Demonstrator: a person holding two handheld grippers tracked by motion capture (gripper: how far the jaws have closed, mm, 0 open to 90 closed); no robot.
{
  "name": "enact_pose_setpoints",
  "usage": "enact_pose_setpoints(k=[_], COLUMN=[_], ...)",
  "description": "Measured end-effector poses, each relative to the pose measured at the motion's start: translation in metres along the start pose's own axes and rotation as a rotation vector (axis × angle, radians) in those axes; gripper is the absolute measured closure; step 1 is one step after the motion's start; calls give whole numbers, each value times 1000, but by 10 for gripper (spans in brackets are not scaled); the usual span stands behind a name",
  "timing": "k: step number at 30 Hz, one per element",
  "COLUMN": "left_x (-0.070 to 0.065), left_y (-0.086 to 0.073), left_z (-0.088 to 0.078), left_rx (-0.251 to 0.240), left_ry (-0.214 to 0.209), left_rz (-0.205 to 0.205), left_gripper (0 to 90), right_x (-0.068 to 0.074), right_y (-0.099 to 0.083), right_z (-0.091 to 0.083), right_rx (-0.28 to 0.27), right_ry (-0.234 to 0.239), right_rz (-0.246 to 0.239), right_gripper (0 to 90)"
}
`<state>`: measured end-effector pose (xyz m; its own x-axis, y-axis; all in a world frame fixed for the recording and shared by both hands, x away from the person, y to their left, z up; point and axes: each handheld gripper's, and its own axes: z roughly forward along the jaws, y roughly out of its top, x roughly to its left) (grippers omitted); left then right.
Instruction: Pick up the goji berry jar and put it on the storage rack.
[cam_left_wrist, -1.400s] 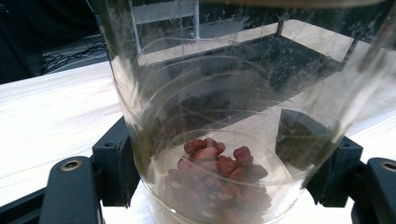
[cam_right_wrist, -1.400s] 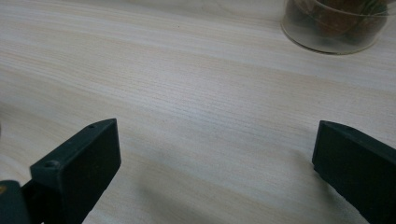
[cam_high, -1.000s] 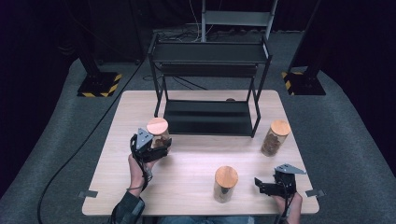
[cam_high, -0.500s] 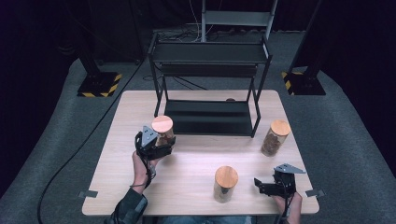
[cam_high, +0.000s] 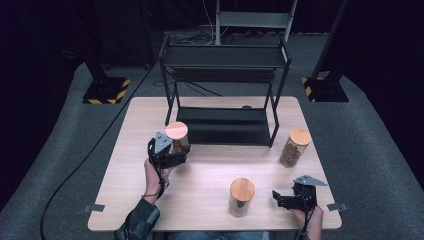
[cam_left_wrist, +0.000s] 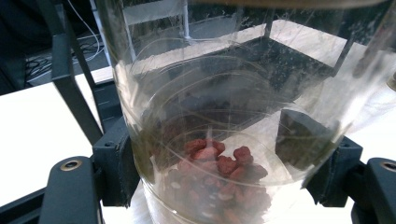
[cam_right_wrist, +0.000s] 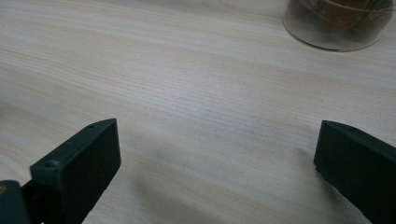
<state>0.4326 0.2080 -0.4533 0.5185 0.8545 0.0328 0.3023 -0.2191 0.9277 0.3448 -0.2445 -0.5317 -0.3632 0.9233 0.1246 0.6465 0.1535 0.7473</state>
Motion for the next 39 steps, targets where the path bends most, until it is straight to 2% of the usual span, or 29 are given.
enact_pose_setpoints(k=[10,15,23,39], left_x=[-4,-3,-3,-1], left_y=[5,6,8,8], left_z=[9,11,15,25], left_rx=[16,16,22,31], left_ry=[-12,-14,-17,-15], left_rz=[15,4,14,8], left_gripper=[247,247,247,247], right_x=[0,0,1,1], right_y=[0,0,0,0], right_z=[0,0,0,0], right_rx=[1,1,3,4], right_ry=[-4,-4,-8,-9], right_rz=[-2,-2,-5,-5], right_gripper=[0,0,0,0])
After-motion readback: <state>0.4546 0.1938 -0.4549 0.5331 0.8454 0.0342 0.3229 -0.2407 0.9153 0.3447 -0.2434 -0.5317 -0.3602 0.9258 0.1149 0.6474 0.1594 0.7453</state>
